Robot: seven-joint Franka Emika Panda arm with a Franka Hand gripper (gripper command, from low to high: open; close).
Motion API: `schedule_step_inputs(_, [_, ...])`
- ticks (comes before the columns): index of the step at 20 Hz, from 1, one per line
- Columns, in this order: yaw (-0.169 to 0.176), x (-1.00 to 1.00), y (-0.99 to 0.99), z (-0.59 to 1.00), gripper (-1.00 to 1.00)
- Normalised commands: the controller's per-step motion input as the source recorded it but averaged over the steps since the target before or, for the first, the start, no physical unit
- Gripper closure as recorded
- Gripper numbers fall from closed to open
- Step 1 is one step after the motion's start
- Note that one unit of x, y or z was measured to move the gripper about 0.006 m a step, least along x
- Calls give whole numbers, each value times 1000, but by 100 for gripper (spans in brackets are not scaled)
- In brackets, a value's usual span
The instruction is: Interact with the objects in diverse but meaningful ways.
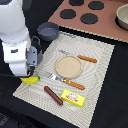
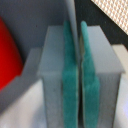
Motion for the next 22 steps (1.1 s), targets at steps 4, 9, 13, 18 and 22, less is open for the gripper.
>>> schedule_step_inputs(4, [0,-22,158,1000,100])
schedule_step_inputs(9, [0,61,125,774,100])
schedule_step_inputs(13, [0,244,189,536,100])
schedule_step_inputs(18, [0,389,329,470,100])
schedule_step_inputs(22, [5,531,459,386,100])
